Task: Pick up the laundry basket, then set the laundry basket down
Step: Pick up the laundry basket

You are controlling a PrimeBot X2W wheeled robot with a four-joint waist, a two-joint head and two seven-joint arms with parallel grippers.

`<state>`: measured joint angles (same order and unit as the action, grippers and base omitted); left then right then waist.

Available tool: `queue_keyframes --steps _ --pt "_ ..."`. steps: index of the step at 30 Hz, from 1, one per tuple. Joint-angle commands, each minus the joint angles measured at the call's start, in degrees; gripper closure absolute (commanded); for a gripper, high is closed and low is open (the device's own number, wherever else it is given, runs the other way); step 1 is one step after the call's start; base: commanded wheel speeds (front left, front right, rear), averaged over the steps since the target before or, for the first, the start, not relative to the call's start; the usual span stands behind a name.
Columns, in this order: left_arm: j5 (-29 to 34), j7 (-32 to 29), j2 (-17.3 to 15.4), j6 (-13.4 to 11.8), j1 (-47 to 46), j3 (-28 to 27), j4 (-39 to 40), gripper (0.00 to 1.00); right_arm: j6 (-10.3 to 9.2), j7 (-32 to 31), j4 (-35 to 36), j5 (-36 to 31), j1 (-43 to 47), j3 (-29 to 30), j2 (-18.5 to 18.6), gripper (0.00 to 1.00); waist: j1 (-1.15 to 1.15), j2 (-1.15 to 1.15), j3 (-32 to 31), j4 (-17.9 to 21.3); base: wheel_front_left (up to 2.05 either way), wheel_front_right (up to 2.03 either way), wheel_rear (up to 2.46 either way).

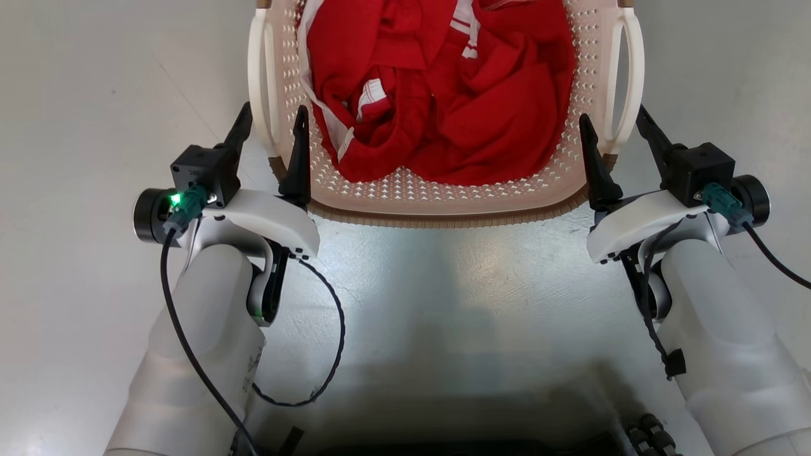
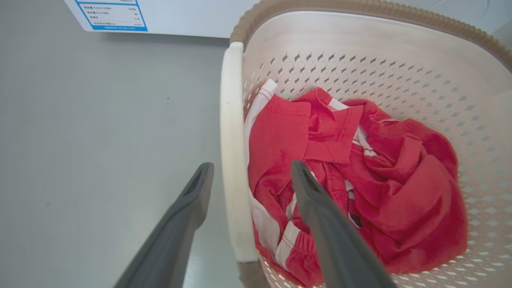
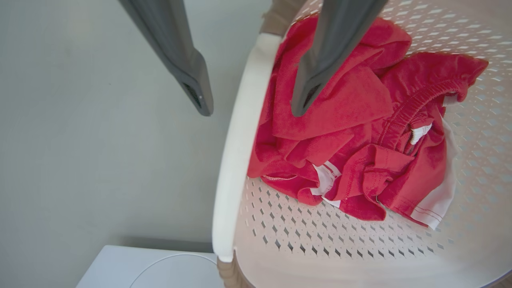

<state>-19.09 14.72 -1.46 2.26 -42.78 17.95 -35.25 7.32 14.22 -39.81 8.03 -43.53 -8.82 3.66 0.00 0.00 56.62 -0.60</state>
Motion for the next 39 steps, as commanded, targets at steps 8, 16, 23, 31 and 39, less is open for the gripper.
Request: queue_keyframes --steps 8,16,23,31,39 --pt "0.4 0.3 -1.4 -0.4 0.3 -1.0 0.2 0.0 0.17 0.8 0.6 1.0 1.0 -1.9 -0.8 0.0 0.0 0.0 1.1 0.3 0.0 0.0 0.0" --pt "0.6 0.3 -1.4 -0.4 0.0 -1.0 0.1 0.0 0.17 0.8 0.5 1.8 0.6 -2.7 -0.8 0.0 0.0 0.0 1.8 0.2 0.0 0.0 0.0" --pt "0.6 0.3 -1.4 -0.6 -0.1 -1.0 0.3 0.0 0.17 0.8 0.5 2.5 0.4 -2.9 -0.8 0.0 0.0 0.0 2.0 0.2 0.0 0.0 0.0" --pt "2.0 0.3 -1.4 -0.5 -0.5 -2.2 3.0 1.0 0.17 0.8 -0.1 5.0 -0.2 -3.4 -0.8 0.86 0.0 0.0 2.9 0.3 0.0 0.0 0.0" --pt "1.4 0.3 -1.4 0.0 0.0 -1.8 3.3 1.0 0.17 0.8 0.1 7.6 0.5 -5.2 -0.8 1.0 0.0 0.0 2.5 1.0 0.0 0.0 0.0"
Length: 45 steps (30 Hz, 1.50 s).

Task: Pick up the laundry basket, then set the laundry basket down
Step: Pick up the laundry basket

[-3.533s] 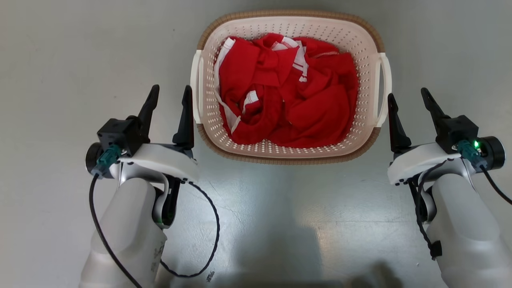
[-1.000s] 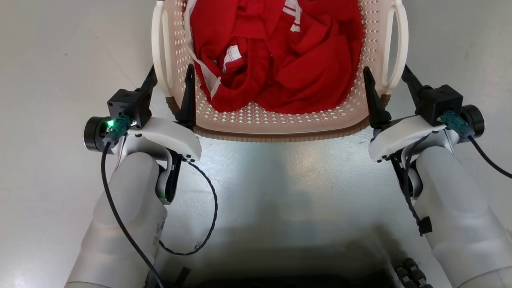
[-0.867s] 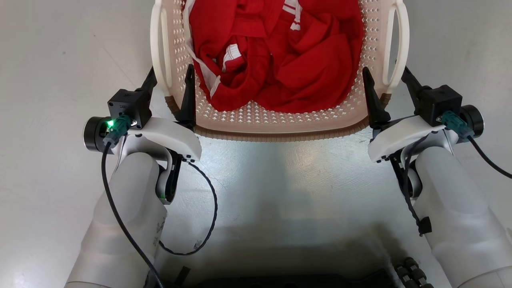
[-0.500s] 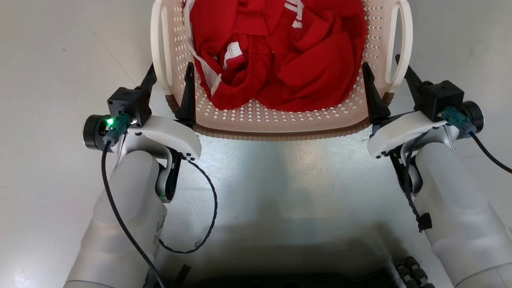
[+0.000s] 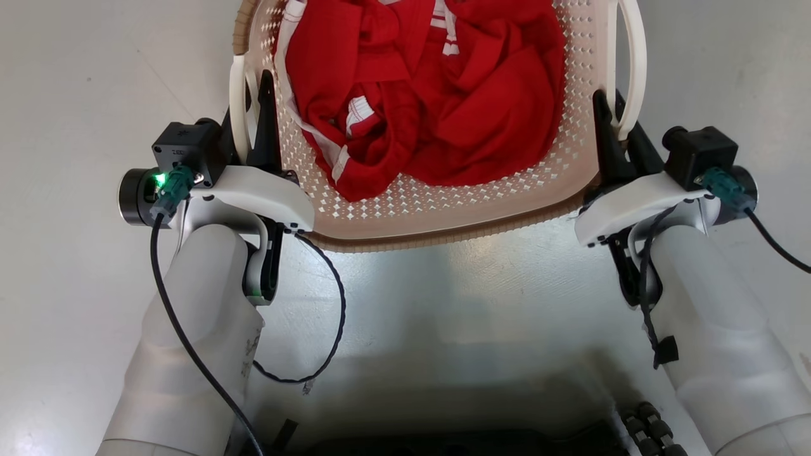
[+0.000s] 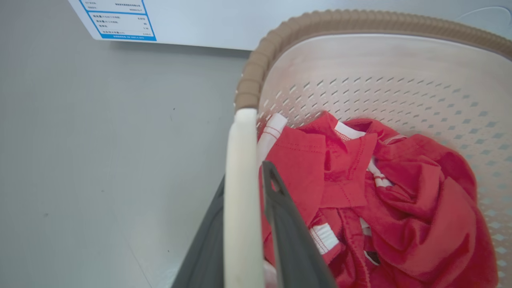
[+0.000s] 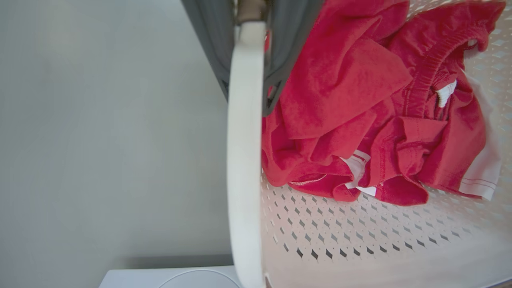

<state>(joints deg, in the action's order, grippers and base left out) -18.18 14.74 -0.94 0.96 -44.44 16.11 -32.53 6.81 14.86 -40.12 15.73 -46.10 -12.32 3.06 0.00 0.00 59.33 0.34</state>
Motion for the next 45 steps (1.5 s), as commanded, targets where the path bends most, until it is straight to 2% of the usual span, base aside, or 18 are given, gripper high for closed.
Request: queue_keyframes --steps 1,10,22,34,45 --pt "0.4 0.3 -1.9 1.3 1.6 0.1 0.4 1.0 0.68 0.1 0.3 0.1 3.3 -2.0 -0.2 1.0 0.0 0.0 -0.4 0.1 0.0 0.0 0.0" --pt "-0.3 0.3 -1.9 2.0 1.9 0.8 -3.3 1.0 0.68 0.1 0.4 0.7 6.1 -3.9 -0.2 1.0 0.0 0.0 -4.0 0.9 0.0 0.0 0.0" --pt "-1.0 0.3 -1.9 3.2 4.4 3.5 -10.9 1.0 0.68 0.1 -2.5 4.6 11.1 -9.5 -0.2 1.0 0.0 0.0 -11.7 2.7 0.0 0.0 0.0" --pt "-5.1 0.3 -1.9 4.1 8.5 9.3 -19.3 1.0 0.68 0.1 -9.6 8.3 14.9 -15.5 -0.2 1.0 0.0 0.0 -22.7 3.6 0.0 0.0 0.0" --pt "-9.4 0.3 -1.9 4.3 12.6 13.8 -22.9 1.0 0.68 0.1 -15.5 12.5 19.1 -19.4 -0.2 1.0 0.0 0.0 -33.1 4.3 0.0 0.0 0.0"
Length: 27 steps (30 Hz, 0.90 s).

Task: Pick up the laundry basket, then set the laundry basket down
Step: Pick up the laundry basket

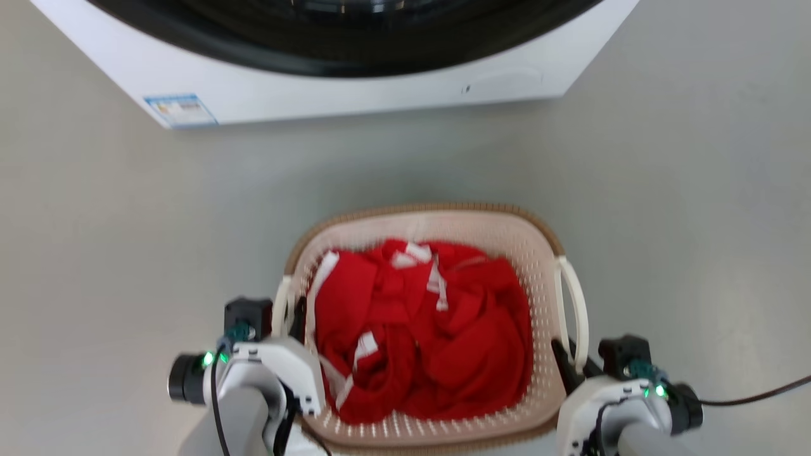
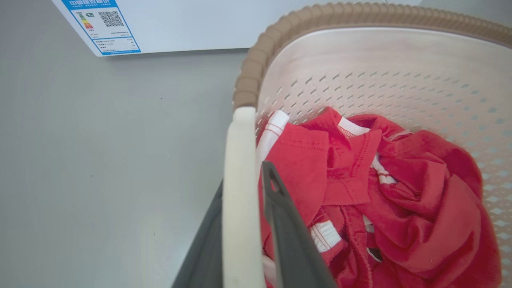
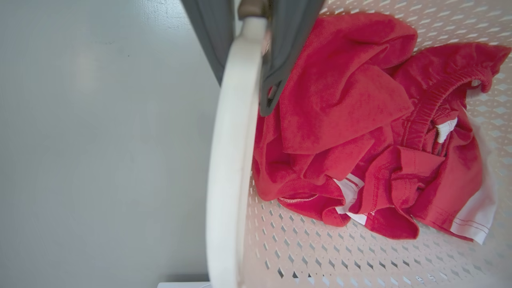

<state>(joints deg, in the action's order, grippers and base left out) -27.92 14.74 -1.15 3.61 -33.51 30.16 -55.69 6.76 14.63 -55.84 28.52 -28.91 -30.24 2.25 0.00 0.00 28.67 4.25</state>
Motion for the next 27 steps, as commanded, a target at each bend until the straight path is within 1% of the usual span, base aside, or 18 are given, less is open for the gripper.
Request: queue_keyframes --steps 1,8,19,27 --pt "-0.1 0.3 -1.7 1.7 2.1 0.2 0.1 1.0 0.73 0.4 -0.3 0.1 2.3 -1.9 0.6 1.0 0.0 0.0 -3.4 0.5 0.0 0.0 0.0" --pt "-3.9 0.3 -1.7 1.7 5.9 3.9 -1.4 1.0 0.73 0.4 -3.9 2.5 4.4 -3.8 0.6 1.0 0.0 0.0 -9.7 1.2 0.0 0.0 0.0" --pt "-8.7 -0.2 -1.7 1.2 10.2 9.9 -3.6 1.0 0.73 -0.5 -7.9 6.1 7.4 -5.3 0.6 1.0 0.0 0.0 -16.8 1.7 0.0 0.0 0.0" --pt "-12.1 -1.4 -1.7 -0.1 11.0 13.4 -3.0 1.0 0.73 -1.6 -8.7 7.8 9.0 -7.2 0.6 1.0 0.0 0.0 -18.9 1.8 0.0 0.0 0.0"
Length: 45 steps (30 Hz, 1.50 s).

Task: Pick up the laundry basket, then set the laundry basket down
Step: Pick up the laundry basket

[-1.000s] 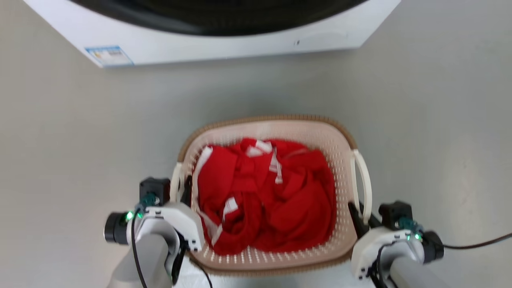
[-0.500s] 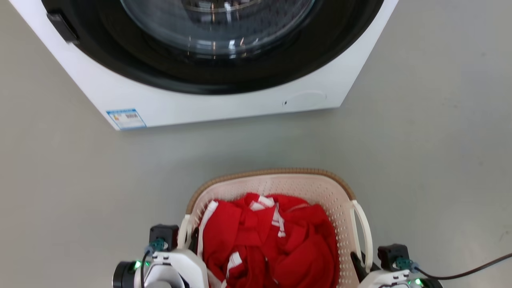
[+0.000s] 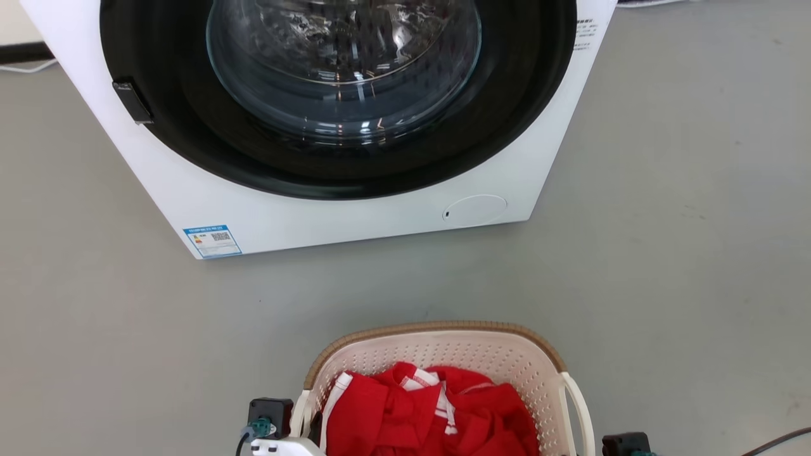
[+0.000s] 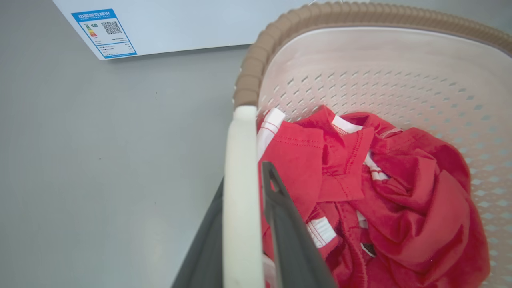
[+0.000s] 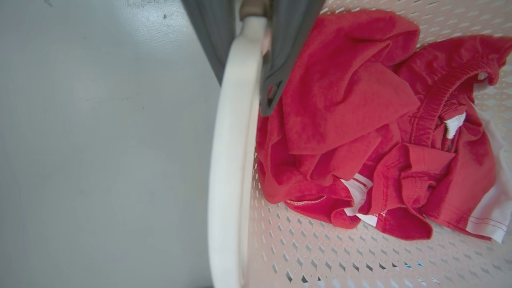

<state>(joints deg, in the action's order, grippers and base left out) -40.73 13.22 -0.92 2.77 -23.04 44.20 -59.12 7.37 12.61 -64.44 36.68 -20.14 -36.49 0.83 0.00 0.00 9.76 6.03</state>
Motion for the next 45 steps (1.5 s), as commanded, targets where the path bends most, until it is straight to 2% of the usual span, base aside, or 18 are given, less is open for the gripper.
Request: queue_keyframes --steps 1,8,17,28,34,45 --pt "0.2 0.1 -2.0 0.5 0.6 -0.2 0.5 1.0 0.12 0.3 0.0 0.0 0.5 -1.1 2.0 1.0 0.0 0.0 -0.3 0.0 0.0 0.0 0.0" --pt "-2.3 0.3 -2.0 -0.5 -0.3 2.6 0.1 1.0 0.12 0.0 0.6 1.5 0.7 -3.0 2.0 1.0 0.0 0.0 -0.6 0.6 0.0 0.0 0.0" --pt "-4.5 0.7 -2.0 -0.3 -0.7 5.0 -1.1 1.0 0.12 0.1 -0.1 2.7 0.3 -4.0 2.0 1.0 0.0 0.0 -1.7 0.9 0.0 0.0 0.0" --pt "-7.9 0.8 -2.0 -0.5 1.3 8.0 -1.4 1.0 0.12 -0.1 -1.6 3.6 1.5 -5.2 2.0 1.0 0.0 0.0 -6.0 1.1 0.0 0.0 0.0" --pt "-10.0 -1.0 -2.0 -0.3 2.5 10.0 -1.3 1.0 0.12 -0.9 -2.7 4.2 2.4 -5.6 2.0 1.0 0.0 0.0 -8.9 1.2 0.0 0.0 0.0" --pt "-12.2 -2.7 -2.0 -0.5 1.2 12.7 -1.2 1.0 0.12 -2.4 -4.3 4.7 0.2 -5.8 2.0 1.0 0.0 0.0 -9.5 1.4 0.0 0.0 0.0"
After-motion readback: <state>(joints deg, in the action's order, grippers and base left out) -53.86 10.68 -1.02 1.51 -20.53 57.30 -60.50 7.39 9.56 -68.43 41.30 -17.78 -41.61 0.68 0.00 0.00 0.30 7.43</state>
